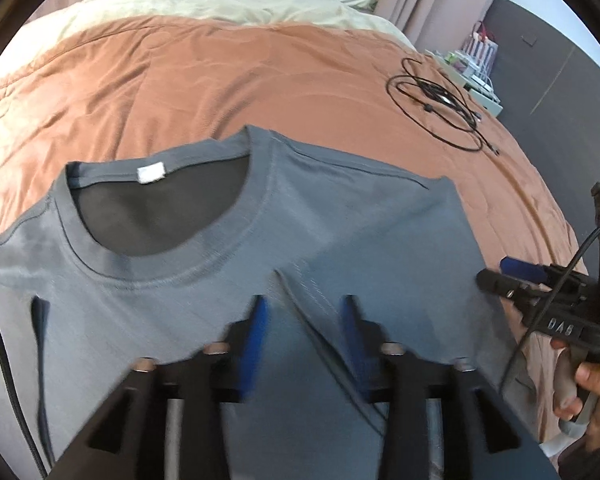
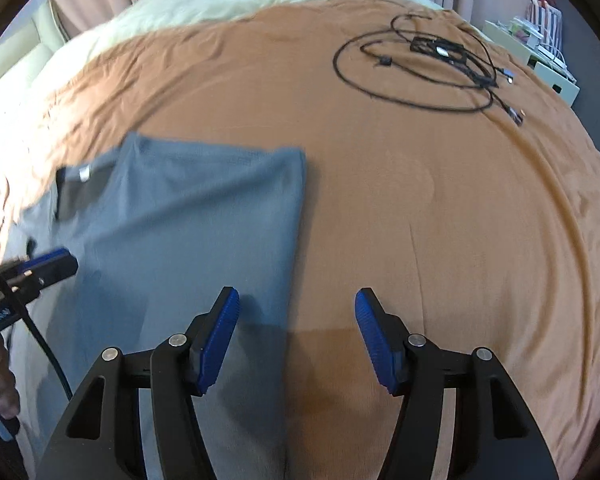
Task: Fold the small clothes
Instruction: 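Release the shirt and lift both tools away from it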
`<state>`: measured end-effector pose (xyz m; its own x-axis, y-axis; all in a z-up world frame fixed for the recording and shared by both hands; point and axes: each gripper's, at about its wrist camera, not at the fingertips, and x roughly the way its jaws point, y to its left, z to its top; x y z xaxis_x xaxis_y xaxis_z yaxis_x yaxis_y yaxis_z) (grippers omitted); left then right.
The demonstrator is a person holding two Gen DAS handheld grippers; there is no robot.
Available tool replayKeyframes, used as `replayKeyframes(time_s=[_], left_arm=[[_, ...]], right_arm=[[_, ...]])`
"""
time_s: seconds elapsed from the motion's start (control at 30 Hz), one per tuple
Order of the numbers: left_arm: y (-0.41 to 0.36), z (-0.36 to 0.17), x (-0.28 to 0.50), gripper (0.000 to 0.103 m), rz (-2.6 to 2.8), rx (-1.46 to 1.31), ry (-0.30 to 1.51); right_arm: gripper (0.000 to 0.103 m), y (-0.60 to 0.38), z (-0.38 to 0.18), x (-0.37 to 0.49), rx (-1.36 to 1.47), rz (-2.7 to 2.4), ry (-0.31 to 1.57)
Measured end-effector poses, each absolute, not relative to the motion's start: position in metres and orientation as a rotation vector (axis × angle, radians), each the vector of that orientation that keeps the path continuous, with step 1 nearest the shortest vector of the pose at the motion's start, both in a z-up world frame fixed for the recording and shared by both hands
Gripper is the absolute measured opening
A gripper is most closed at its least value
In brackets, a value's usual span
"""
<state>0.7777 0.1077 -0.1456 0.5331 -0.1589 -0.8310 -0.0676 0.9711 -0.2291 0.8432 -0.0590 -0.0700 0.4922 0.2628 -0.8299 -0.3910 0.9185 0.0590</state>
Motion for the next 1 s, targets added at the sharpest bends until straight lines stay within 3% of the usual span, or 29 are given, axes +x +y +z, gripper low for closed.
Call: replayKeyframes(time_s=[0.43,0.83,0.93,1.0], left_arm=[[0.073,-0.162,0.755,0.051,-0.039,-0.115,1.091],[0.084,-0.113,0.682,0.051,-0.094,-0.188,1.049],[0.087,-0.093,0.653,0.062,-0.089,-0.190,1.016],[0.092,-0.079,0.633,0.080,-0.083,-0.196,0.992]], right_arm=[[0.058,-0.078,-0.074,0.788,-0.253,0.387,1.000],[0.059,-0.123,-0.033,0.713,-0.162,0.388,0.958],[0.061,-0.135,-0.014,0.684,-0.133,0.395,0.940],[0.073,-0.145,0.002,0.659,-0.114,0.399,0.915]])
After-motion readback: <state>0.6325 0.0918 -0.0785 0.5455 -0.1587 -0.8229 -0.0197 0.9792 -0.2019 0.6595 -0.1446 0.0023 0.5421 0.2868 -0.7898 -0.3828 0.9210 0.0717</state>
